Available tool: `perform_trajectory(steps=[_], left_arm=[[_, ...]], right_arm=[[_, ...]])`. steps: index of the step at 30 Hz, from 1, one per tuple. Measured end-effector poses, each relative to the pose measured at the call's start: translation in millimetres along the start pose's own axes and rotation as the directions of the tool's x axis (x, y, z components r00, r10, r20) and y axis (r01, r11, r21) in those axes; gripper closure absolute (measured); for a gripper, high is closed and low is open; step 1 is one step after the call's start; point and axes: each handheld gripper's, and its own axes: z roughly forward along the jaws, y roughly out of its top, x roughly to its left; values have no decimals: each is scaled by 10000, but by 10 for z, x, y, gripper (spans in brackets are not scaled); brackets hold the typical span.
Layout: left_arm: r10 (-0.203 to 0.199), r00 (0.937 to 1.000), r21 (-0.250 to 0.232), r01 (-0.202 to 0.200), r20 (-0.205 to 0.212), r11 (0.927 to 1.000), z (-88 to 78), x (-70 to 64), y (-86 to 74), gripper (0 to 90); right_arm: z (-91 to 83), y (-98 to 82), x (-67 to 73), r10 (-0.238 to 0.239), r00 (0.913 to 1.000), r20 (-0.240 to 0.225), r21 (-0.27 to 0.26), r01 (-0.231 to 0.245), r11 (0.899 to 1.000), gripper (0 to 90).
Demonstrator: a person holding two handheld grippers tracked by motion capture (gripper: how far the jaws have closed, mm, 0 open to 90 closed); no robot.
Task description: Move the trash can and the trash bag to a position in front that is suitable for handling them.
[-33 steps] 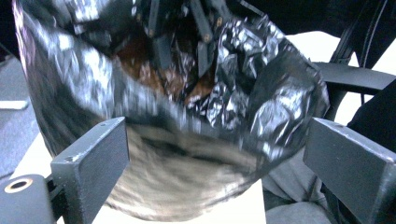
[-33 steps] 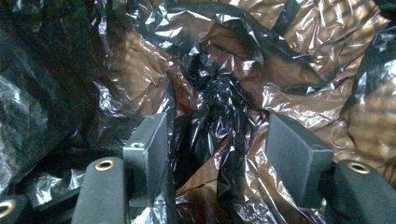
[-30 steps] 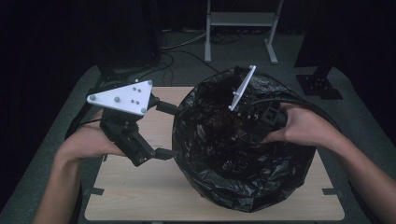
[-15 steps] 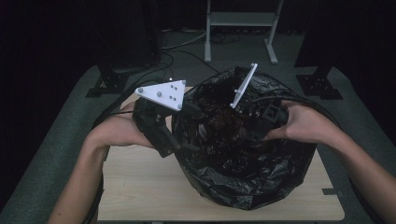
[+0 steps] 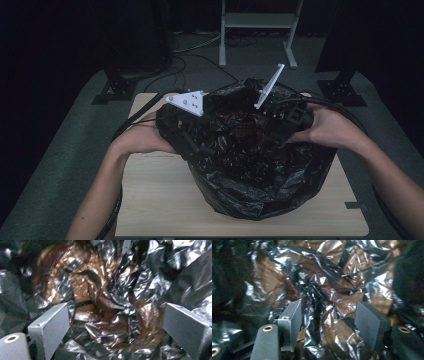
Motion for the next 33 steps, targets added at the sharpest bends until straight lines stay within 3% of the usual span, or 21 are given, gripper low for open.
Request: perform_trajectory(steps=[7, 12, 13, 14, 16, 20, 26, 28, 30, 33], left_arm=[[-336, 9994, 245, 333, 123, 9991, 212, 92, -169, 69], [-226, 9995, 227, 221, 216, 9995, 326, 58, -201, 89], [-157, 9996, 319, 149, 248, 9994, 352, 46, -200, 89], [-162, 9995, 382, 151, 263, 9992, 371, 38, -199, 88], [-146, 9997, 327, 140, 182, 9994, 358, 34, -192, 88], [-53, 10000, -76, 54, 12, 10000, 221, 6, -129, 88], [5, 9992, -32, -6, -408, 10000, 138, 0, -68, 88], [-51, 9989, 148, 58, -455, 9999, 179, 2, -100, 88], [-90, 9990, 341, 104, -434, 9994, 235, 10, -146, 88], [-123, 9994, 289, 132, -309, 9995, 292, 8, -202, 89]], right_arm=[[204, -178, -176, 269, 9996, -126, -313, -272, 9991, 384], [378, -312, -189, 167, 9996, -241, -541, -179, 9984, 378], [397, -331, -166, -107, 9997, 214, -616, 120, 9980, 392], [398, -344, -147, -202, 9993, 302, -654, 222, 9976, 373], [377, -365, -154, -102, 9999, 46, -807, 106, 9967, 392], [276, -380, -149, -237, 9997, 7, -1121, 236, 9934, 391], [-3, -298, -219, -275, 9990, 365, -2268, 351, 9733, 384], [-6, -271, -264, -210, 9983, 550, -2362, 335, 9711, 383], [42, -264, -319, -53, 9978, 654, -2206, 196, 9752, 379], [126, -293, -381, 106, 9990, 444, -2310, 0, 9730, 400]])
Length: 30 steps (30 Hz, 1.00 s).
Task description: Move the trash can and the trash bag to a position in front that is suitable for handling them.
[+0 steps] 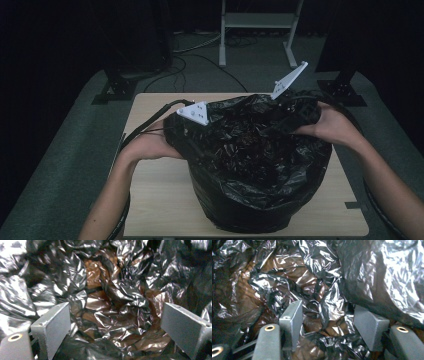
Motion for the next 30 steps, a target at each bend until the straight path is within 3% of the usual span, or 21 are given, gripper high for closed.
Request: perform_trajectory(steps=[4, 9, 15, 20, 30], left_arm=[[97, 9999, -48, -97, 32, 9999, 17, -2, 7, 88], [250, 9997, -445, -250, -14, 9987, -55, -27, 48, 88], [295, 9996, -111, -295, -38, 9995, -20, -74, 15, 88], [262, 9997, -238, -263, -19, 9994, -29, -94, 8, 88], [206, 9993, -552, -224, -326, 9982, -226, -138, 83, 88]], right_arm=[[55, 2, 41, -167, 9998, 113, 253, 164, 9995, 381], [9, 18, 166, -387, 9991, -162, 410, 393, 9984, 376], [39, -101, 288, -510, 9980, -367, 693, 535, 9962, 379], [106, -156, 336, -667, 9969, -425, 1129, 712, 9911, 382], [-92, -86, 386, -776, 9965, -313, 432, 789, 9959, 372]])
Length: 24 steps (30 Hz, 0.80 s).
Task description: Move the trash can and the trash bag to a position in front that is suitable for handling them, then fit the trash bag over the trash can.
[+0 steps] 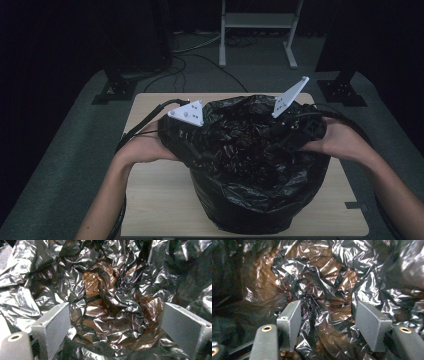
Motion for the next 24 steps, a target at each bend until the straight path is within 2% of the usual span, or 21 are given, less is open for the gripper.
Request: perform_trajectory(steps=[8, 14, 18, 24], left_arm=[[-168, 9997, -42, 167, -187, 9999, -123, 11, -20, 88], [-347, 9984, -361, 332, -435, 9988, -297, -2, -80, 67], [-456, 9966, -548, 419, -683, 9976, -414, -21, -133, 51], [-701, 9929, -483, 657, -961, 9967, -525, -52, -255, 51]], right_arm=[[-143, -34, -44, 173, 9998, 115, -286, -170, 9994, 352], [-300, -75, -92, 455, 9989, 69, -728, -448, 9963, 331], [-379, -106, -108, 537, 9984, 164, -776, -523, 9956, 326], [-471, -168, -124, 755, 9967, 310, -880, -725, 9935, 317]])
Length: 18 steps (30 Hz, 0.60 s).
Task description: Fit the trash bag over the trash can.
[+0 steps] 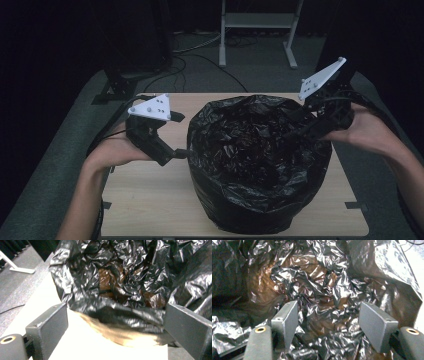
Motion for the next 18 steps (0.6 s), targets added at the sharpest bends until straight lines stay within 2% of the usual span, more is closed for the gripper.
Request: perform_trajectory(steps=[7, 11, 18], left_arm=[[-349, 9991, -38, 348, -254, 9994, -104, -25, -146, 26], [-398, 9986, 84, 402, -360, 9992, -136, -32, -195, 26], [-473, 9978, 22, 474, -457, 9989, -164, -39, -246, 26]], right_arm=[[-113, -75, -19, 198, 9998, 44, -31, -198, 9998, 306], [-195, -129, -30, 362, 9992, 157, -112, -361, 9993, 299], [-303, -225, -38, 533, 9981, 312, -257, -525, 9983, 299]])
